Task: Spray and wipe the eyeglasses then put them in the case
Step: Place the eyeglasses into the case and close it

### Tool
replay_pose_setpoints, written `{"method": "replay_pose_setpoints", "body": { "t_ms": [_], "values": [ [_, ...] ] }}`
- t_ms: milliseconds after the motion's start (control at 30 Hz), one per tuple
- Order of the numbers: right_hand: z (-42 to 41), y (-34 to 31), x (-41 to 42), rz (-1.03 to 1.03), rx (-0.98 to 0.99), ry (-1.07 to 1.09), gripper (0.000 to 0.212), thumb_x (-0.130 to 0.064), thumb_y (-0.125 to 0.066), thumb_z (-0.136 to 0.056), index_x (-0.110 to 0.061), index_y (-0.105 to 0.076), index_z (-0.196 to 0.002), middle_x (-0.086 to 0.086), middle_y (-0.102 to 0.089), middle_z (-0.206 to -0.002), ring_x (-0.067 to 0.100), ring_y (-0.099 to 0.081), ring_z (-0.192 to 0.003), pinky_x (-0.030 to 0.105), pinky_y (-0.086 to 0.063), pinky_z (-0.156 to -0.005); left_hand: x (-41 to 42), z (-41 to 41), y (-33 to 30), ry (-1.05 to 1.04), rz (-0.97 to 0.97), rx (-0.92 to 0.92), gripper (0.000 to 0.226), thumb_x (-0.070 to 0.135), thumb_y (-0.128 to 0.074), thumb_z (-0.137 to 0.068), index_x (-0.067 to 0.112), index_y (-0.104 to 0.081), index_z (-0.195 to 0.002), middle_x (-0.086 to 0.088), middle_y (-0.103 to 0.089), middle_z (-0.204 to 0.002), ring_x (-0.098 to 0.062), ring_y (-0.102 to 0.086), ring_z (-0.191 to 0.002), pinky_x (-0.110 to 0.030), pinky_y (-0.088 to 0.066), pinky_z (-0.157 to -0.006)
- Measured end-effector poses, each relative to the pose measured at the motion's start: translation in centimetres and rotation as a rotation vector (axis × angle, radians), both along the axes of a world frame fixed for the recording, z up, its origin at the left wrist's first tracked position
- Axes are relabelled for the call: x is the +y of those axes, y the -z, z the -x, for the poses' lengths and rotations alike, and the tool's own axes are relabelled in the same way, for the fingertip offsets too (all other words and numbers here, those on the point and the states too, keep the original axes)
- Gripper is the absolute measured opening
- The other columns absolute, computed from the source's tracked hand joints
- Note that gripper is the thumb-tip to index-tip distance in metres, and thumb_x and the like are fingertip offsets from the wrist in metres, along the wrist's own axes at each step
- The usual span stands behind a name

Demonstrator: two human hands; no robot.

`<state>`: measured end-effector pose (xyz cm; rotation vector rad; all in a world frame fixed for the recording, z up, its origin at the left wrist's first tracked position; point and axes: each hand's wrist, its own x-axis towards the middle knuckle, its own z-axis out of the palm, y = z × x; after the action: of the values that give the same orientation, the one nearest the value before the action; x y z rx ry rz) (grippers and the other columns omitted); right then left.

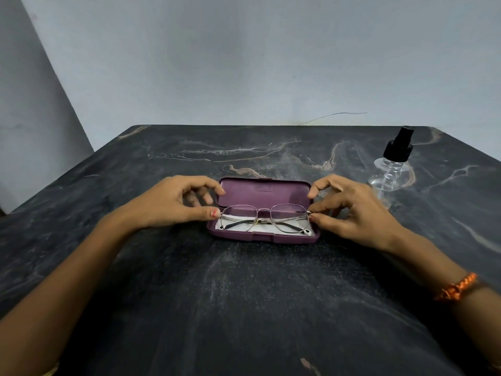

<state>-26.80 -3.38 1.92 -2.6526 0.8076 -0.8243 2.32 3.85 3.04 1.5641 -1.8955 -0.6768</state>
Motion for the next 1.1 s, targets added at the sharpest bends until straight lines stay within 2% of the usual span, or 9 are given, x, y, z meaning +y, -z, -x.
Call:
{"method": "replay_pose_setpoints", "body": {
  "t_ms": [133,200,367,433,533,800,933,1033,1100],
  "values": [
    [0.12,0.08,-0.21,0.025,0.022,-0.016,0.01,-0.01,-0.072,-0.074,-0.012,-0.075,-0.083,-0.005,-0.058,-0.094,-0.007,-0.052,-0.069,0.022,-0.047,-0.063,0.04,0.31,0.4,0.063,-0.087,0.039,0.05,0.042,-0.076,-0.048,0.033,-0.061,-0.095,0.0,-0.061,-0.089,-0.006,-0.06,-0.068,-0.013,-0.051,-0.061],
    [0.21,0.12,-0.22,0.023,0.027,-0.016,0.012,-0.011,-0.072,-0.075,-0.013,-0.075,-0.086,-0.005,-0.057,-0.094,-0.007,-0.051,-0.07,0.021,-0.046,-0.062,0.03,0.26,0.36,0.064,-0.097,0.058,0.051,0.044,-0.079,-0.047,0.033,-0.061,-0.093,0.0,-0.062,-0.087,-0.005,-0.06,-0.068,-0.014,-0.052,-0.062],
    [0.23,0.03,-0.13,0.044,0.067,-0.006,0.014,-0.013,-0.069,-0.077,-0.015,-0.074,-0.09,-0.008,-0.056,-0.095,0.003,-0.054,-0.07,0.034,-0.051,-0.063,0.03,0.28,0.46,0.047,-0.089,0.055,0.064,0.059,-0.08,-0.033,0.037,-0.061,-0.09,0.004,-0.063,-0.081,-0.007,-0.061,-0.068,-0.022,-0.053,-0.064],
    [0.23,-0.02,-0.11,0.052,0.081,0.001,0.015,-0.015,-0.068,-0.078,-0.017,-0.073,-0.091,-0.011,-0.054,-0.096,-0.001,-0.053,-0.07,0.038,-0.053,-0.063,0.06,0.35,0.48,0.038,-0.06,0.039,0.06,0.057,-0.081,-0.036,0.037,-0.06,-0.089,0.004,-0.064,-0.08,-0.006,-0.061,-0.067,-0.019,-0.051,-0.062],
    [0.2,-0.11,-0.02,0.041,0.064,0.008,0.012,-0.017,-0.07,-0.076,-0.02,-0.073,-0.087,-0.016,-0.053,-0.093,0.008,-0.058,-0.064,0.041,-0.053,-0.061,0.14,0.45,0.42,0.031,-0.011,0.001,0.055,0.054,-0.082,-0.042,0.036,-0.059,-0.088,0.003,-0.064,-0.079,-0.007,-0.061,-0.067,-0.015,-0.05,-0.061],
    [0.14,0.03,-0.03,0.003,0.004,-0.011,0.009,-0.011,-0.072,-0.074,-0.019,-0.073,-0.078,-0.02,-0.053,-0.092,0.003,-0.055,-0.055,0.024,-0.05,-0.054,0.45,0.9,0.13,0.025,0.058,-0.052,0.053,0.046,-0.079,-0.043,0.03,-0.058,-0.089,0.003,-0.065,-0.079,-0.01,-0.058,-0.066,-0.023,-0.051,-0.062],
    [0.07,0.05,0.06,-0.019,-0.056,0.023,0.005,-0.021,-0.065,-0.079,-0.019,-0.069,-0.08,-0.015,-0.056,-0.09,0.009,-0.056,-0.063,0.023,-0.045,-0.055,0.51,1.01,0.08,0.035,0.099,-0.08,0.054,0.043,-0.084,-0.044,0.03,-0.057,-0.088,0.0,-0.066,-0.08,-0.016,-0.059,-0.07,-0.027,-0.05,-0.063],
    [0.05,0.0,0.16,-0.054,-0.148,0.078,0.026,-0.043,-0.061,-0.079,-0.022,-0.064,-0.093,-0.008,-0.054,-0.096,0.011,-0.056,-0.073,0.024,-0.048,-0.064,0.48,0.93,0.18,0.034,0.134,-0.093,0.053,0.04,-0.087,-0.046,0.031,-0.055,-0.088,0.002,-0.066,-0.079,-0.016,-0.058,-0.068,-0.027,-0.049,-0.062],
    [-0.11,0.16,0.29,-0.088,-0.138,0.103,0.057,-0.061,-0.059,-0.07,-0.024,-0.055,-0.113,-0.007,-0.049,-0.108,0.004,-0.053,-0.085,0.025,-0.047,-0.076,0.51,0.91,0.27,0.026,0.141,-0.094,0.055,0.049,-0.081,-0.043,0.032,-0.054,-0.089,0.004,-0.066,-0.079,-0.015,-0.059,-0.068,-0.03,-0.05,-0.063]
  ]
}}
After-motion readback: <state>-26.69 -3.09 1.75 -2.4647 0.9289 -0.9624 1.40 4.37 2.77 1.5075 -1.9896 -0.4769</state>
